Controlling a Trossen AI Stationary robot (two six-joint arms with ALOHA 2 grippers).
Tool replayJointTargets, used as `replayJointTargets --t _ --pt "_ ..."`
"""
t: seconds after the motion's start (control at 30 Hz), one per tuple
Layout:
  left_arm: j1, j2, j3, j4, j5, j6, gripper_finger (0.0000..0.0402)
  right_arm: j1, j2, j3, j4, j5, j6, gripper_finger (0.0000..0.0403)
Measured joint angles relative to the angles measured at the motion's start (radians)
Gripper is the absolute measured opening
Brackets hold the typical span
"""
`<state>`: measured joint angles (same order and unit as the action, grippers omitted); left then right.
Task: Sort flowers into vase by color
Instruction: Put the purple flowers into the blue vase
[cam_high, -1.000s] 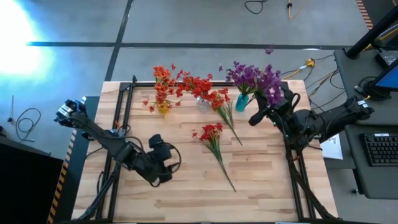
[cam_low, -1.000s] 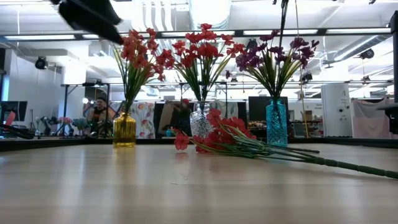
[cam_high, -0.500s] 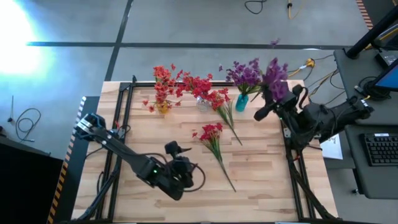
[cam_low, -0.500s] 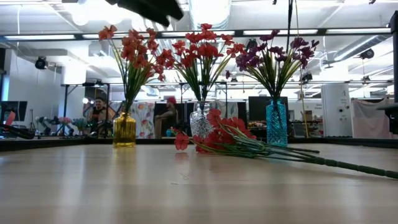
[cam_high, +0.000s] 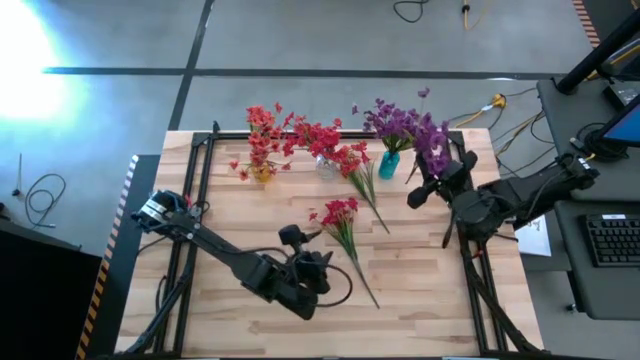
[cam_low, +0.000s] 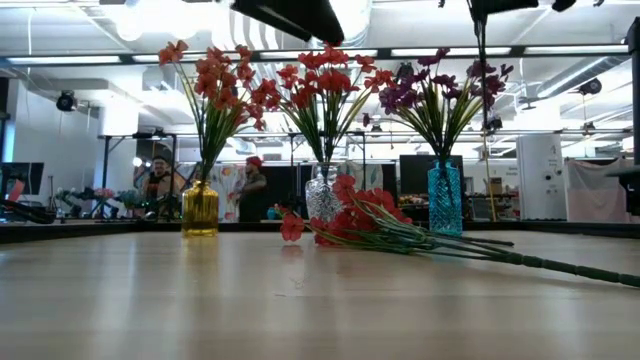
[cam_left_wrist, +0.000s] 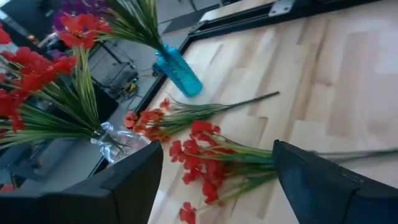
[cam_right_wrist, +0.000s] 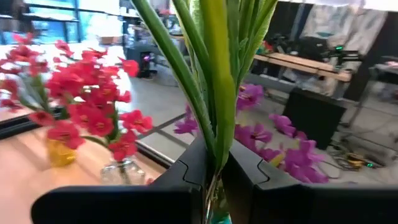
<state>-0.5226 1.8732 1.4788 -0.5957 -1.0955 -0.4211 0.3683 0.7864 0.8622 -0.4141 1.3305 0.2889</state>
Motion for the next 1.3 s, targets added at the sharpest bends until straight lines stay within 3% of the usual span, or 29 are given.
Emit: replayJointTargets --t 0.13,0.33,0.7,1.3 --pt "0.036 0.024 0.0 0.059 0.018 0.037 0.0278 -0.015 0.001 -0.013 0.003 0.055 0.0 0.0028" --pt "0.077 0.062 0.0 0.14 0.118 0.098 0.0276 -0.071 -0.002 0.005 0.008 0.058 -0.028 0.0028" --pt "0.101 0.077 -0.001 0.194 0.113 0.132 0.0276 -0.079 0.026 0.001 0.007 -0.161 0.117 0.0028" --pt "0.106 0.077 -0.002 0.193 0.111 0.151 0.0276 -0.081 0.046 0.0 0.008 -0.15 0.106 0.0028"
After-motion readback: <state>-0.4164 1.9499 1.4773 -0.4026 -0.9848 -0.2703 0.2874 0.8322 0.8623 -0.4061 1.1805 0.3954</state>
